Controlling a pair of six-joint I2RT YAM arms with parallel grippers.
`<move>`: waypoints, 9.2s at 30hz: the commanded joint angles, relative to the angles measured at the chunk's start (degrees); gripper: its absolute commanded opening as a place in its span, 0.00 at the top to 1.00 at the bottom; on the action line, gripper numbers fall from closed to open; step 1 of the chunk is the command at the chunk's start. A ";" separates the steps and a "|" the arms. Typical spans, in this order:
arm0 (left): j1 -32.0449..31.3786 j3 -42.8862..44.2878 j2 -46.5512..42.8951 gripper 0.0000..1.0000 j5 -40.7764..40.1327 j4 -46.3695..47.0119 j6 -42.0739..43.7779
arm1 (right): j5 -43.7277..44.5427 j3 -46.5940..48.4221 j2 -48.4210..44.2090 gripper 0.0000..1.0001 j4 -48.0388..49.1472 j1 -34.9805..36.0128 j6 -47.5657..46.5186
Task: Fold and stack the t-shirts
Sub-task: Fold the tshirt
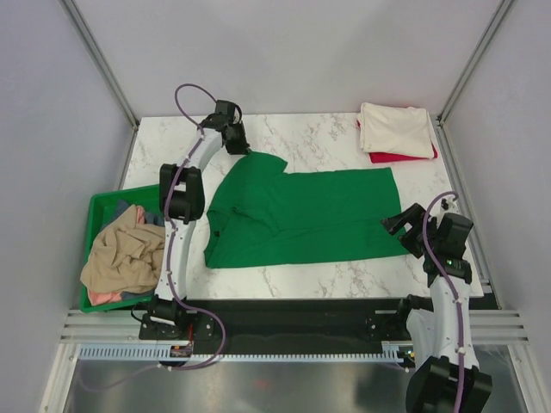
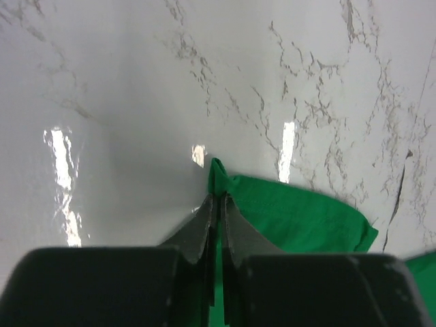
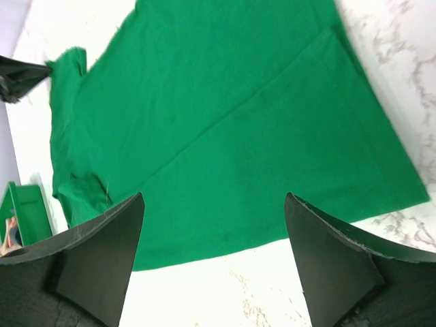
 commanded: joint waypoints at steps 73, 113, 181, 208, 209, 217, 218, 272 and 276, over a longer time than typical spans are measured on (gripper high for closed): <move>-14.68 -61.99 -71.75 0.98 -13.85 -10.44 -4.10 | 30.27 41.45 62.53 1.00 14.95 13.84 -4.74; -21.10 -84.77 -75.13 0.45 -22.73 5.03 -21.77 | 22.72 26.85 46.07 0.17 18.82 17.95 -3.50; -5.37 -84.32 -111.84 0.17 -4.72 -4.29 2.13 | 16.92 102.76 112.34 0.25 1.86 48.38 -0.34; -7.74 -86.86 -86.98 0.31 -13.85 1.68 -13.68 | 5.14 55.20 59.31 0.09 12.49 43.80 -4.48; -7.74 -88.52 -86.09 0.31 -14.03 4.21 -14.12 | 5.14 50.89 56.49 0.11 12.49 43.98 -3.60; -7.74 -94.07 -78.97 0.33 -16.40 12.50 -16.41 | 8.66 19.93 36.53 0.13 12.92 56.27 6.04; -7.74 -95.03 -78.36 0.33 -16.23 12.94 -16.76 | 7.87 17.47 34.86 0.15 17.28 56.90 7.90; -30.68 -96.81 -94.26 0.98 -18.50 4.07 -25.47 | 28.15 6.61 20.34 1.00 -0.60 65.69 6.26; -29.54 -88.31 -90.05 0.98 -22.64 1.52 -22.92 | 29.66 14.44 24.55 1.00 -1.13 64.64 3.18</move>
